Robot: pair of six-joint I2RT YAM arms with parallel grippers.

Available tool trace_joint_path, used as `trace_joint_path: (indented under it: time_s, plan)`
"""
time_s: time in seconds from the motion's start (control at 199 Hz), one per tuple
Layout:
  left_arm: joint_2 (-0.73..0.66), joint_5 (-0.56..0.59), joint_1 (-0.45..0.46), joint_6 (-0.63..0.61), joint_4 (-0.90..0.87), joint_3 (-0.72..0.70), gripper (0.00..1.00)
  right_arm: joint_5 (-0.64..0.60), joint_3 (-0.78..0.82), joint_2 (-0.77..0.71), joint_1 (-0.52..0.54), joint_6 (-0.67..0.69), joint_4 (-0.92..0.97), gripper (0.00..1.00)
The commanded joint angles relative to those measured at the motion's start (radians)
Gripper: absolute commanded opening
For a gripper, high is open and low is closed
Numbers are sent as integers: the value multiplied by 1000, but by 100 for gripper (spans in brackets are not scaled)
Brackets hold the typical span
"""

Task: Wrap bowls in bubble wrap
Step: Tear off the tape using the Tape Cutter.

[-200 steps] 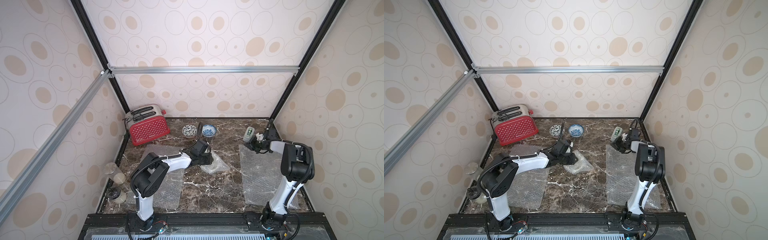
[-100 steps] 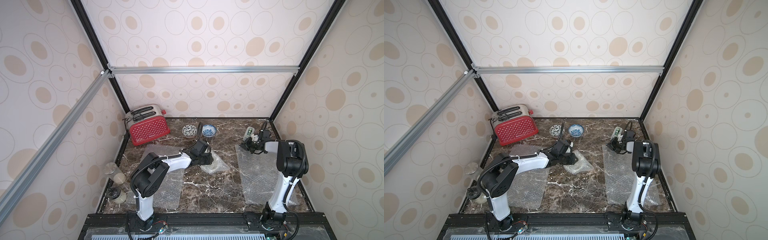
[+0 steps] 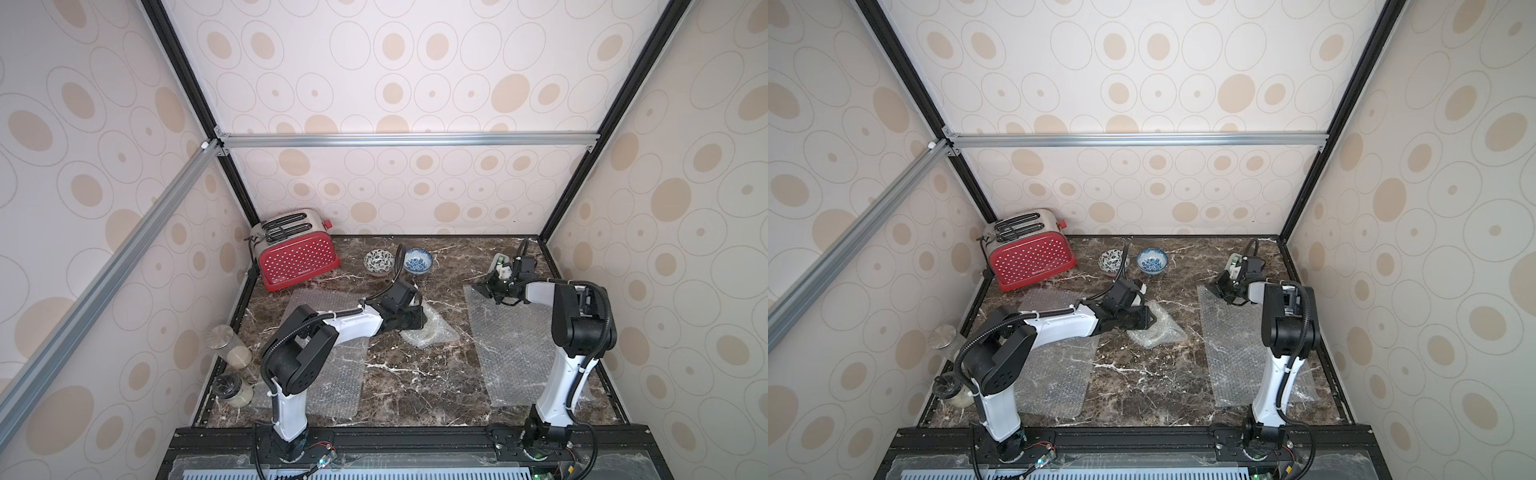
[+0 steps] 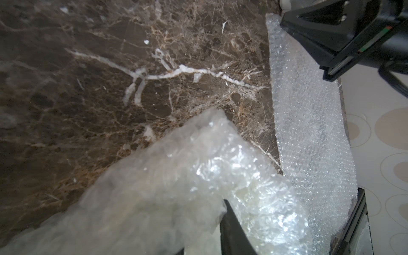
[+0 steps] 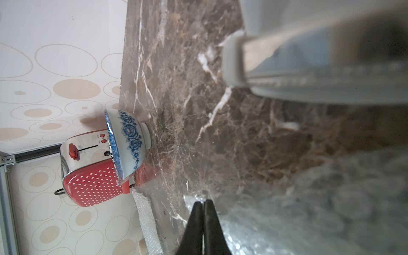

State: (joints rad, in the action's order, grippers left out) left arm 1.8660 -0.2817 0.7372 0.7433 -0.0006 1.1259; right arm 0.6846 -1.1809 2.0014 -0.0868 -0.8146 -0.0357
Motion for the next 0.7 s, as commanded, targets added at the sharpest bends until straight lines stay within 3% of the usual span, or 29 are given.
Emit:
trace_joint_path:
  time_s: [0.0,0.247,0.423,0.539,0.7]
  plan:
    - [-34,13,6,-5,-12,-8,27,-3,-39,-90,-1,16,59,8]
    - [-21,1,6,2,2,-3,27,-52,-143,-143,3,177,306,8]
    - [-26,2,6,-9,-11,4,27,-240,-272,-171,30,375,592,9]
    - [-21,0,6,-8,-9,8,27,-326,-293,-220,32,409,638,9]
    - [-8,-8,5,-3,-1,21,27,-319,-366,-258,47,417,682,9]
